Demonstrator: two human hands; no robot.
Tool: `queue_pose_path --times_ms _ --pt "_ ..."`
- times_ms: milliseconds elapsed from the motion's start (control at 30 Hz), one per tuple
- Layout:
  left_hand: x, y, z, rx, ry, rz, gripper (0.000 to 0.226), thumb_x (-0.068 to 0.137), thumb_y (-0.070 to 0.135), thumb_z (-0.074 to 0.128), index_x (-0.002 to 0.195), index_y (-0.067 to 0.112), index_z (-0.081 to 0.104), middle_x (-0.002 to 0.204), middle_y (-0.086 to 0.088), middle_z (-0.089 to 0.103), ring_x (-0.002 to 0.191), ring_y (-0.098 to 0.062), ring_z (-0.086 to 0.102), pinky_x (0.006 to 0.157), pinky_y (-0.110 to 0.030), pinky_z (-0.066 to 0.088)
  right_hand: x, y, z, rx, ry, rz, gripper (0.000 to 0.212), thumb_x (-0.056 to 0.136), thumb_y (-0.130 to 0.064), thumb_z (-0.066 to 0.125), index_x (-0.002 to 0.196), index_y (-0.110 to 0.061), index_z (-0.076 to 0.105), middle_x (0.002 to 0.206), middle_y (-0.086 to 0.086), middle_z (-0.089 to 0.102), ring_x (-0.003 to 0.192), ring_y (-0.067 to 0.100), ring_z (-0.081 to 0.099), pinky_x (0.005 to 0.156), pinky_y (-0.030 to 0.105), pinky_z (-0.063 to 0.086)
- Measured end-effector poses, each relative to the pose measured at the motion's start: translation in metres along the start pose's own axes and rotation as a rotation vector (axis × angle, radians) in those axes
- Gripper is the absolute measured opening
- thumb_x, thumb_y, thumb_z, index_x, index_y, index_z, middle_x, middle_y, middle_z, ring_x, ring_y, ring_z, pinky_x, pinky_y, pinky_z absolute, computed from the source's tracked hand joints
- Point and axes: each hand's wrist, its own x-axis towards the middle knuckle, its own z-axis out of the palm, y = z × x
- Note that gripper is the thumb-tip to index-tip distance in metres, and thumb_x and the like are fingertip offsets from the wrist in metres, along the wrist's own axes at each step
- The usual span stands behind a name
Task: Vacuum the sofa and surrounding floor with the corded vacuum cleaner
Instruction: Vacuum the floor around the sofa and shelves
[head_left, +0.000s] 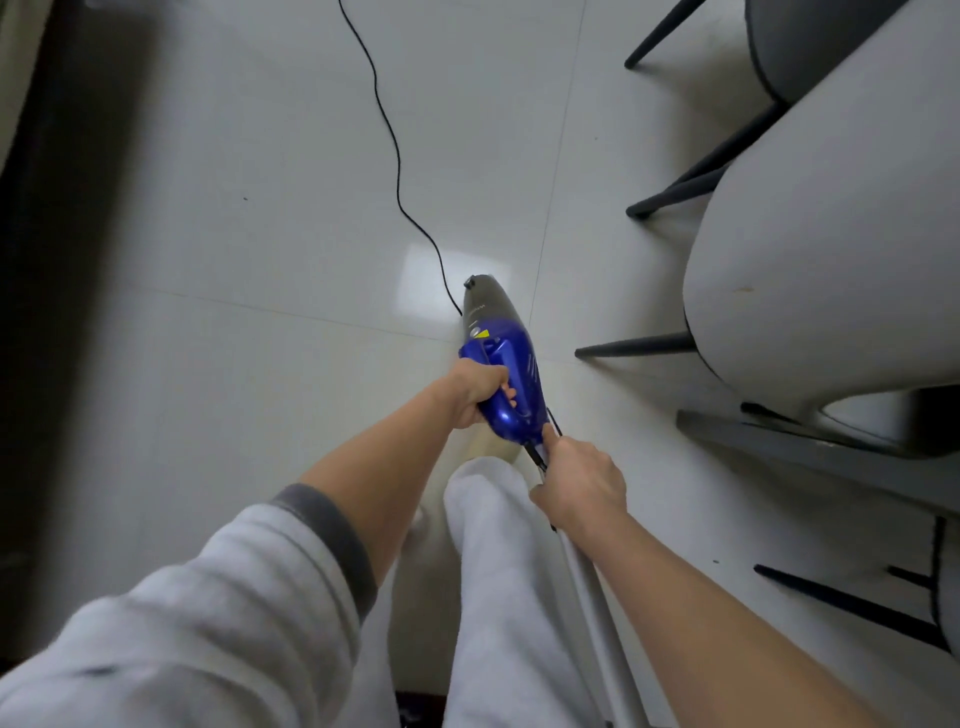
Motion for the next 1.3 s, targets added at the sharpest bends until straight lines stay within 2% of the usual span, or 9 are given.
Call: queue_pose_path --times_ms 200,333,433,667,833,967,1100,1167,1300 --pt "0.0 -0.019 -0.046 0.071 0.045 -0.005 0.015 0.092 -0.002 0.043 0.084 0.009 0.049 0.067 -0.004 0.052 0.057 -0.013 0.052 0.05 -0.022 0.05 -0.015 -0.036 0.031 0.099 0.013 -0.03 0.046 0.087 -0.016 0.057 0.131 -0.025 0.044 0.114 0.005 0.058 0.104 0.027 0.058 0.07 0.029 0.04" --pt "-0.003 -0.018 -0.05 0.173 0.014 0.017 0.018 0.091 -0.002 0.043 0.077 0.009 0.049 0.063 -0.004 0.052 0.05 -0.011 0.053 0.048 -0.022 0.049 -0.023 -0.044 0.046 0.193 0.023 0.026 0.036 0.088 -0.015 0.056 0.124 -0.02 0.049 0.107 0.005 0.061 0.097 0.027 0.059 0.071 0.029 0.046" --pt "-0.003 -0.019 -0.036 0.227 -0.029 0.018 0.019 0.09 -0.002 0.042 0.077 0.009 0.049 0.062 -0.004 0.053 0.045 -0.01 0.053 0.045 -0.022 0.049 -0.026 -0.036 0.051 0.211 0.047 0.066 0.04 0.088 -0.015 0.056 0.126 -0.02 0.046 0.107 0.005 0.062 0.088 0.025 0.055 0.068 0.028 0.044" --pt "0.004 -0.027 -0.013 0.249 -0.128 -0.007 0.019 0.091 -0.002 0.043 0.078 0.009 0.05 0.063 -0.004 0.053 0.055 -0.013 0.052 0.058 -0.024 0.05 -0.026 -0.021 0.059 0.203 0.056 0.154 0.04 0.085 -0.014 0.055 0.123 -0.021 0.046 0.09 0.0 0.053 0.078 0.023 0.049 0.066 0.028 0.041" --pt "0.006 -0.027 -0.044 0.145 -0.096 0.028 0.013 0.09 -0.002 0.048 0.084 0.009 0.053 0.068 -0.004 0.056 0.059 -0.013 0.055 0.056 -0.023 0.051 -0.022 -0.046 0.059 0.15 0.064 0.11 0.046 0.087 -0.013 0.055 0.13 -0.022 0.042 0.103 0.004 0.062 0.08 0.024 0.052 0.064 0.028 0.04" --pt "0.004 -0.023 -0.092 -0.066 -0.029 0.111 0.012 0.088 -0.004 0.049 0.085 0.008 0.052 0.066 -0.005 0.054 0.056 -0.013 0.055 0.051 -0.022 0.051 -0.012 -0.082 0.053 0.06 0.146 -0.004 0.054 0.088 -0.009 0.052 0.138 -0.022 0.034 0.114 0.006 0.058 0.098 0.028 0.06 0.066 0.03 0.04" --pt "0.0 -0.023 -0.137 -0.246 0.046 0.157 0.015 0.087 -0.006 0.045 0.083 0.007 0.052 0.063 -0.006 0.051 0.054 -0.014 0.053 0.051 -0.024 0.051 -0.002 -0.114 0.043 -0.065 0.144 -0.14 0.065 0.088 -0.01 0.053 0.145 -0.023 0.026 0.111 0.008 0.057 0.101 0.028 0.058 0.068 0.03 0.038" --pt "0.001 -0.023 -0.153 -0.321 0.083 0.136 0.018 0.088 -0.007 0.043 0.078 0.007 0.049 0.061 -0.006 0.048 0.052 -0.014 0.05 0.051 -0.024 0.05 0.002 -0.126 0.035 -0.134 0.108 -0.191 0.067 0.087 -0.009 0.052 0.147 -0.024 0.025 0.108 0.007 0.058 0.098 0.029 0.056 0.069 0.03 0.038" --pt "0.006 -0.032 -0.185 -0.42 0.129 0.052 0.018 0.091 -0.005 0.041 0.079 0.007 0.048 0.065 -0.007 0.047 0.057 -0.015 0.05 0.058 -0.025 0.05 0.008 -0.154 0.028 -0.234 0.057 -0.255 0.052 0.084 -0.007 0.052 0.131 -0.02 0.037 0.099 0.006 0.055 0.083 0.027 0.045 0.065 0.031 0.037"
